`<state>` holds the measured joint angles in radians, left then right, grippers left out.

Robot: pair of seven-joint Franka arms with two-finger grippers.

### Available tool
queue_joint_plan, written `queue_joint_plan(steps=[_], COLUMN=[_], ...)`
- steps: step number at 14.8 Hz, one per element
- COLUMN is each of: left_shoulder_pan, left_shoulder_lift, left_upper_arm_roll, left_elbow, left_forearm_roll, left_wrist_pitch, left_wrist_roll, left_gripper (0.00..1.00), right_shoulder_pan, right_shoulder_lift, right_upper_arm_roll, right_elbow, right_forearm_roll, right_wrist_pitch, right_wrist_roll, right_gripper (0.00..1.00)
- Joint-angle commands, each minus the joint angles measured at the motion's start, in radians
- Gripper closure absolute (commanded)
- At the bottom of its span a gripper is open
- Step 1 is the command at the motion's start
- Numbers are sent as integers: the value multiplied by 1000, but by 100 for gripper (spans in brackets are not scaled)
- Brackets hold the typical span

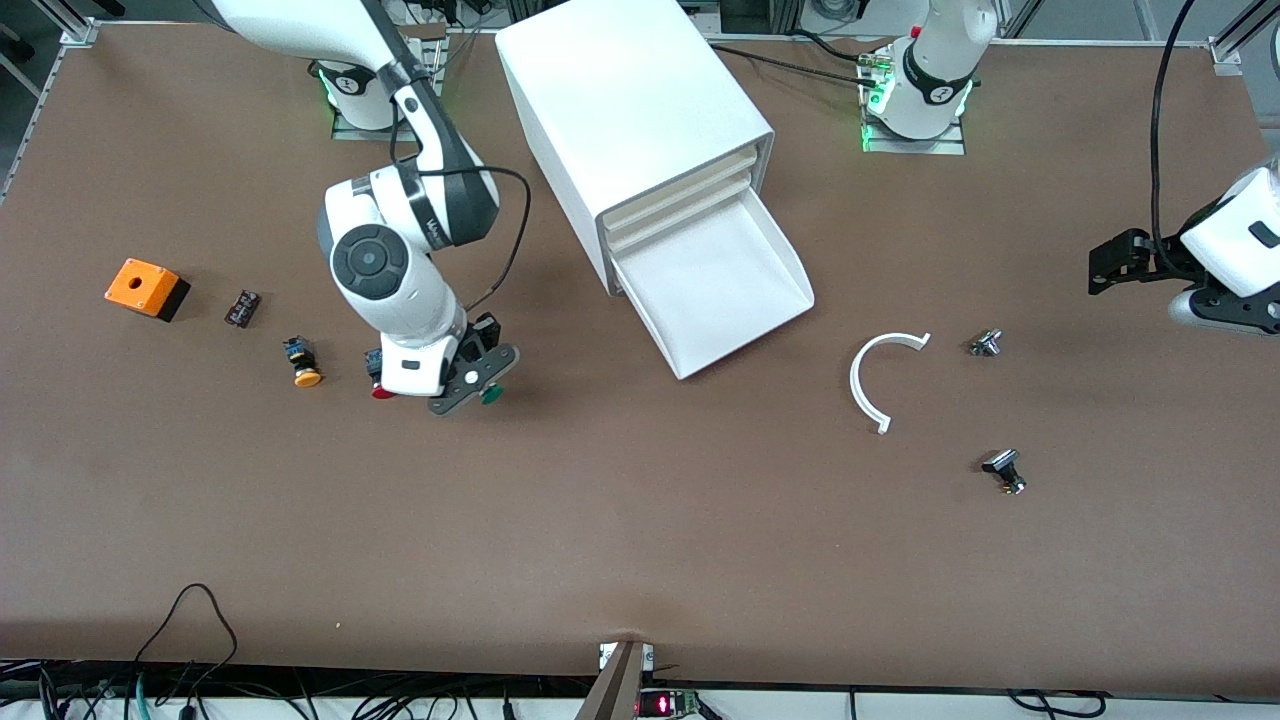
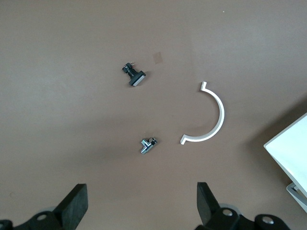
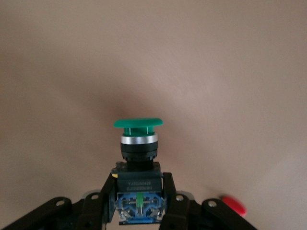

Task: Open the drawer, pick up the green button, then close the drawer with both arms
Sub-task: 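Carry the green button beside the red button and lower it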

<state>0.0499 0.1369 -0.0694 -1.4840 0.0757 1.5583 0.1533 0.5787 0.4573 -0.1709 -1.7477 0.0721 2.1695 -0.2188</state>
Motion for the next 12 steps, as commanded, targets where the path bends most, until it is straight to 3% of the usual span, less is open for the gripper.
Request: queue_joint_plan(steps=[1,7,11,12], left_shoulder_pan=[2,1,2,2], left_shoulder_lift=[20,17,50,59], left_upper_arm_roll=[0,-3,-7,-7], left_elbow=[36,4,-9,-16], left_forearm_roll=[-13,-25,-31,-30], left_wrist_pitch=[-18,-9,-11,-14], left_wrist_roll=[6,9,11,11], left_gripper=[0,0,0,0], right_shoulder_pan=[-52,-94,-94,-94], right_shoulder_lift=[-23,4,11,9], right_upper_arm_roll=[16,17,19,21], right_elbow=[-133,-436,-444,-441], right_forearm_roll=[-14,-11,-6,-6], right_wrist_pitch=[108,583,581,555], right_wrist_roll=[149,162,243,278], right_gripper=[72,72,69,56])
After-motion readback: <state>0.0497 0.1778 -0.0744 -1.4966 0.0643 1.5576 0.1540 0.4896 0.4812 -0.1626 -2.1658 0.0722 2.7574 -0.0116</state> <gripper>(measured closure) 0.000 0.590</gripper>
